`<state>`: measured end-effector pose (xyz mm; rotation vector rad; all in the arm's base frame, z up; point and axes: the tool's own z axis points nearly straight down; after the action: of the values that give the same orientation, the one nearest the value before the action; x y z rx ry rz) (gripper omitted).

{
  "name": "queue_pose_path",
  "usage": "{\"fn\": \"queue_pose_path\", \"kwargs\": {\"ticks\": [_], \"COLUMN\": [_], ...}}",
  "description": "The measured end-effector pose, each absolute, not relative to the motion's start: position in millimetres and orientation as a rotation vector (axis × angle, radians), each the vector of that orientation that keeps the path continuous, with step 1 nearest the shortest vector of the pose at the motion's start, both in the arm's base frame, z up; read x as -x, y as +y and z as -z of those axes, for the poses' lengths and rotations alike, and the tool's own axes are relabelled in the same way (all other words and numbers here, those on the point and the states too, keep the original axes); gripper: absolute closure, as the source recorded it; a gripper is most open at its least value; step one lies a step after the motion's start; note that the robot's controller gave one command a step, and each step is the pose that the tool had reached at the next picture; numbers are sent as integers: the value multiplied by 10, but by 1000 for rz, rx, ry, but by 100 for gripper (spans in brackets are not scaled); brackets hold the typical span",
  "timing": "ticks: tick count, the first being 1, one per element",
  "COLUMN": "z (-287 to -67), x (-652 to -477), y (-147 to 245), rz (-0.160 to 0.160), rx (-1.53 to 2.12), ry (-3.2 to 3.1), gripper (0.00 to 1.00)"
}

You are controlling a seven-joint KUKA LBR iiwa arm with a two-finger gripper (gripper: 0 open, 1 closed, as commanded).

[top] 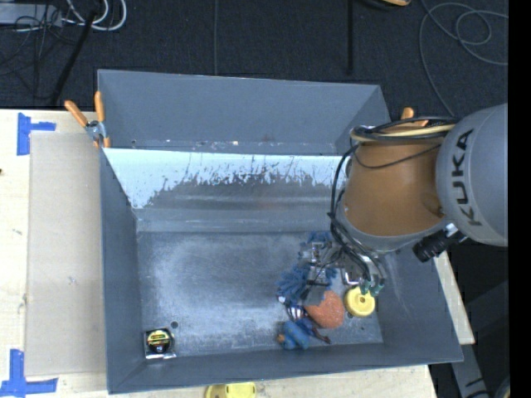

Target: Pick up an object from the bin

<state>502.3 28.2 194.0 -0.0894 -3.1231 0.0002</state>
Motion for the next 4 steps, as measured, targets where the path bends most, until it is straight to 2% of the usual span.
{"fn": "queue_pose_path", "kwargs": {"ticks": [1, 2, 3, 4], "z": [-1877, -1693, -1412, -1220], "x": [-5182, -5172, -5173, -5250], "y": [269, 281, 258, 232], "rz": [1, 3, -1, 1], "rx": [91, 91, 32, 19], "ry": [-3152, -3149, -3130, -3151], "gripper": [100, 100, 100, 100]}}
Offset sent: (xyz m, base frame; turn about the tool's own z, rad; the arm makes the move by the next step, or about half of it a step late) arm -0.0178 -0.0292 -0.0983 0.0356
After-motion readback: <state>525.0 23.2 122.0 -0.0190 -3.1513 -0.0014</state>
